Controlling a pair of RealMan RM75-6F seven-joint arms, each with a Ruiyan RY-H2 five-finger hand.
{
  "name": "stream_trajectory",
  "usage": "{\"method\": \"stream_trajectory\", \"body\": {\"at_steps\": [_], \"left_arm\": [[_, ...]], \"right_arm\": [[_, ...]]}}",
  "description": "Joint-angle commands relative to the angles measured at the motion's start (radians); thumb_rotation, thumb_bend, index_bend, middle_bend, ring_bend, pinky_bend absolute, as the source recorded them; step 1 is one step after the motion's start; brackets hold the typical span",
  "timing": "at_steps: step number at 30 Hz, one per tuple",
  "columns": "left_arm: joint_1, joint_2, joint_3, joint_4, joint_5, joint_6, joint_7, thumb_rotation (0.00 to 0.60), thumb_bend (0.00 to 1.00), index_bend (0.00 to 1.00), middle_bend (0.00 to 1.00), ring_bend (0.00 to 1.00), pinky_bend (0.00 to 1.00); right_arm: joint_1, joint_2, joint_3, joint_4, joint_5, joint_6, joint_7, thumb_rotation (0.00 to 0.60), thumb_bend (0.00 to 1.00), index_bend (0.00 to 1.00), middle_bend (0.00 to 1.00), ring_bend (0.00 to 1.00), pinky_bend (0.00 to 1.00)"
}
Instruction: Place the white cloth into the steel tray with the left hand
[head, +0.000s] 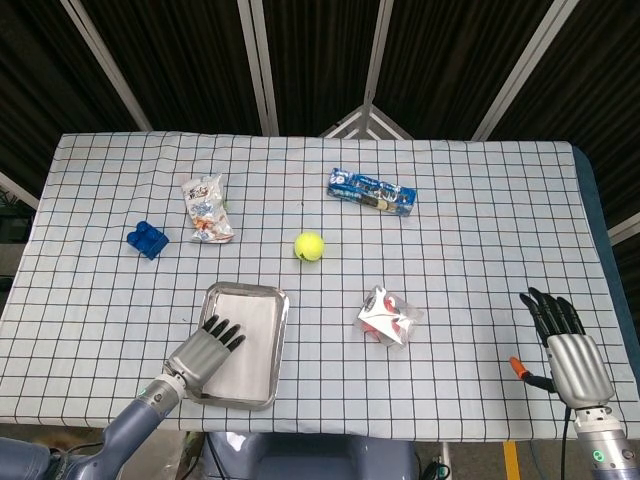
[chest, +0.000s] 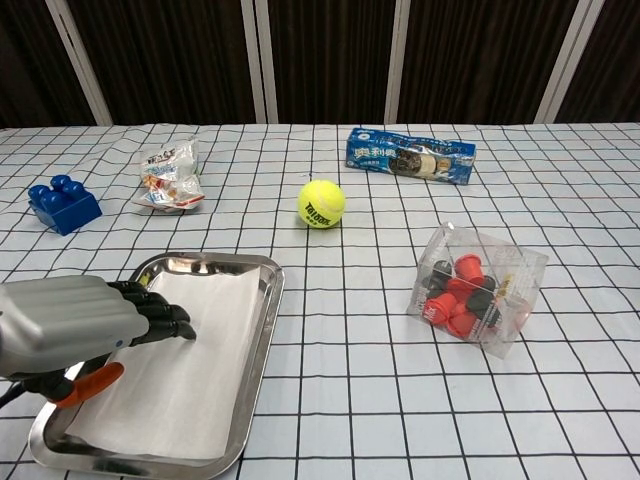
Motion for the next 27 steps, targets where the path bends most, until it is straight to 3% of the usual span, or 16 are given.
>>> {"method": "stream_trajectory", "body": {"at_steps": [1, 9, 13, 16, 18, 20, 23, 27], "left_arm": [[0.01, 0.017, -0.01, -0.027, 0.05, 0.03, -0.037, 0.6, 0.71, 0.0, 0.0, 0.0, 0.0], [0.075, 0.157, 0.009, -0.141, 0.242, 0.141, -0.161, 0.6, 0.65, 0.0, 0.0, 0.0, 0.0], [0.137, 0.238, 0.045, -0.161, 0.369, 0.214, -0.249, 0.6, 0.53, 0.0, 0.0, 0.0, 0.0], [0.188, 0.263, 0.06, -0.139, 0.444, 0.275, -0.317, 0.6, 0.35, 0.0, 0.0, 0.0, 0.0], [0.241, 0.27, 0.07, -0.103, 0.51, 0.342, -0.388, 0.6, 0.2, 0.0, 0.0, 0.0, 0.0], [0.356, 0.254, 0.086, 0.001, 0.614, 0.512, -0.502, 0.6, 0.12, 0.0, 0.0, 0.0, 0.0], [0.46, 0.203, 0.089, 0.158, 0.703, 0.657, -0.596, 0.6, 0.08, 0.0, 0.0, 0.0, 0.0], [0.532, 0.174, 0.07, 0.269, 0.73, 0.748, -0.646, 0.6, 0.07, 0.0, 0.0, 0.0, 0.0]], "right_arm": [[0.0, 0.0, 0.001, 0.001, 0.001, 0.001, 0.003, 0.6, 0.31, 0.0, 0.0, 0.0, 0.0], [0.0, -0.001, 0.001, 0.003, 0.0, 0.001, 0.004, 0.6, 0.31, 0.0, 0.0, 0.0, 0.0], [-0.001, -0.002, 0.0, 0.002, 0.0, 0.001, -0.001, 0.6, 0.31, 0.0, 0.0, 0.0, 0.0], [0.0, -0.003, -0.001, 0.003, 0.0, 0.0, -0.006, 0.6, 0.31, 0.0, 0.0, 0.0, 0.0], [0.0, -0.004, -0.001, 0.004, -0.001, 0.0, -0.01, 0.6, 0.31, 0.0, 0.0, 0.0, 0.0], [0.001, -0.006, 0.001, 0.007, -0.002, 0.003, -0.017, 0.6, 0.31, 0.0, 0.0, 0.0, 0.0], [0.0, -0.009, 0.003, 0.012, -0.002, 0.006, -0.02, 0.6, 0.31, 0.0, 0.0, 0.0, 0.0], [0.0, -0.011, 0.003, 0.013, -0.006, 0.009, -0.022, 0.6, 0.31, 0.0, 0.0, 0.0, 0.0]]}}
